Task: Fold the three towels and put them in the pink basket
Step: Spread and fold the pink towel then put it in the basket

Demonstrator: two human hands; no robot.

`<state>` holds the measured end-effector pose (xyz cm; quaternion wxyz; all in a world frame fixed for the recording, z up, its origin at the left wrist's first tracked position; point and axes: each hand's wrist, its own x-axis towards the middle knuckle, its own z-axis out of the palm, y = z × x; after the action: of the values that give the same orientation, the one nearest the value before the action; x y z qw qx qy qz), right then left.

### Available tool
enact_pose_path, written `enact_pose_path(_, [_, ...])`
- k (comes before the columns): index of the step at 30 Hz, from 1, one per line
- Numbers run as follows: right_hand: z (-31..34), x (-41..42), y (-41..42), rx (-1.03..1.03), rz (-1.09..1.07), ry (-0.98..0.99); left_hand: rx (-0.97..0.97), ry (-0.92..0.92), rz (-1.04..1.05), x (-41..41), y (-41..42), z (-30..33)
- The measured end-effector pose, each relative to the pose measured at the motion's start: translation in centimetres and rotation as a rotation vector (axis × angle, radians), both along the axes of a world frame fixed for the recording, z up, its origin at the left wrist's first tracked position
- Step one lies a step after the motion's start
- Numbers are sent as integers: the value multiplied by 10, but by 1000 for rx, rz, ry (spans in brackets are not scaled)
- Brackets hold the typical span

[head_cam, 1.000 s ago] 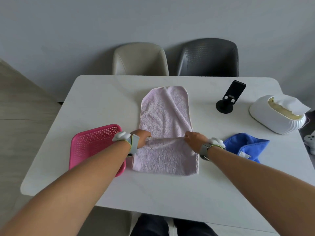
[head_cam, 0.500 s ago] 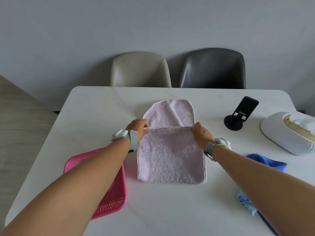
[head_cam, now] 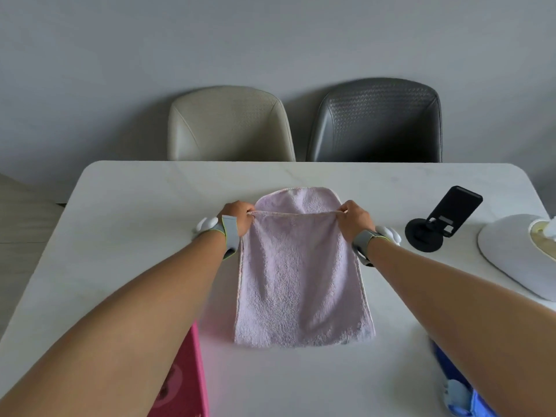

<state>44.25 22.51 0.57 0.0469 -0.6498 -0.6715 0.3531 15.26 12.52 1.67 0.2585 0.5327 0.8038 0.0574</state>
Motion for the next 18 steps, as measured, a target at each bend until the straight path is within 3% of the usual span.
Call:
enact_pose_path(6, [-15,-21,34,13,-4,9,51,3,58,-21,28,-16])
enact_pose_path(11, [-34,-30,47,147,31,-67,129,44,138,-20,33,-37])
enact_pose_path(18, [-45,-32,55,117,-21,-39,128,95,271,-19,30,-54])
